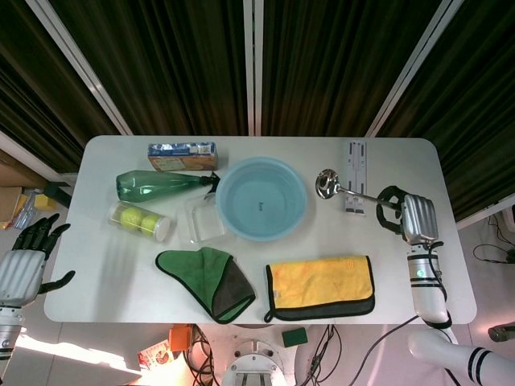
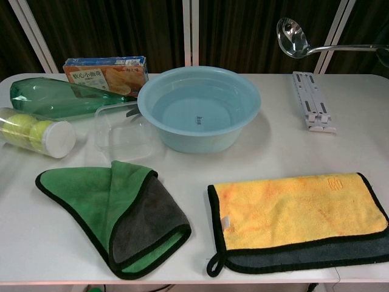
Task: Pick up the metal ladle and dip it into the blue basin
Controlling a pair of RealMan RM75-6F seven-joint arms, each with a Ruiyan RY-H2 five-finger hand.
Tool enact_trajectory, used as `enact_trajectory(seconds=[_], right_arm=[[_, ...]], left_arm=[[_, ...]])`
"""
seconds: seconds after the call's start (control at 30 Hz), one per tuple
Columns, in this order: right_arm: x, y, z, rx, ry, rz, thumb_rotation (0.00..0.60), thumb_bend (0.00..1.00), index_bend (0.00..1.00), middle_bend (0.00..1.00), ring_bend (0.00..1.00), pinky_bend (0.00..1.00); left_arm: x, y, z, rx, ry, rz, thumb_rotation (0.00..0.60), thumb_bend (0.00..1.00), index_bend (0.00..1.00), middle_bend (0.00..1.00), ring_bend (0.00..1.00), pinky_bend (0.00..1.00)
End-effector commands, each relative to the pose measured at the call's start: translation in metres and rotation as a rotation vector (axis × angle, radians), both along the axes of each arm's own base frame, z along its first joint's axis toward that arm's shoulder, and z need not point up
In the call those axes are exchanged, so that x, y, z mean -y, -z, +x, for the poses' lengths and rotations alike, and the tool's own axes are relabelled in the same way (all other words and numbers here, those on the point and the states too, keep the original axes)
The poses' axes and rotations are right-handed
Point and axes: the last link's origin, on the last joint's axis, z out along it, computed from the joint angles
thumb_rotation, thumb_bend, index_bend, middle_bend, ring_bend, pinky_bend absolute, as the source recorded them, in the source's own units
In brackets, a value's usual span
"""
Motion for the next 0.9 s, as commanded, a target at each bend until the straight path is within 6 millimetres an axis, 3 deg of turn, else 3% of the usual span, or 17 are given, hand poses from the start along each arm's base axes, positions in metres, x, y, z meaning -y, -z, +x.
enact_trajectory(seconds=[0.03,0.17,0.37,0.6,0.9], right_arm=[[0.0,0.001,0.001,0.003,-0.001,0.003,0.6,0.65,0.81,0.58,0.76,1.0],[0.0,0.002,0.002,0.007,-0.002,0.009,0.6,0.65,0.8,0.64,0.76,1.0],[0.003,0.003,0.008,0.027,-0.006,0.019,0.6,0.64,0.79,0.67,0.76,1.0],[0.014,0.006,0.029,0.027,-0.025,0.052,0.6,0.64,0.81,0.69,0.76,1.0],[0.031,0.038,0.063,-0.148,-0.071,0.118,0.6,0.65,0.82,0.68,0.76,1.0]], left_arm=[[0.0,0.0,0.0,0.0,0.0,0.001,0.6,0.14,0.14,0.01,0.0,0.12],[0.0,0.0,0.0,0.0,0.001,0.0,0.6,0.15,0.14,0.01,0.0,0.12],[0.0,0.0,0.0,0.0,0.001,0.002,0.6,0.14,0.14,0.01,0.0,0.12],[-0.001,0.001,-0.001,-0.004,-0.004,-0.002,0.6,0.15,0.14,0.01,0.0,0.12],[-0.003,0.0,-0.002,-0.001,-0.013,0.001,0.6,0.14,0.14,0.01,0.0,0.12]])
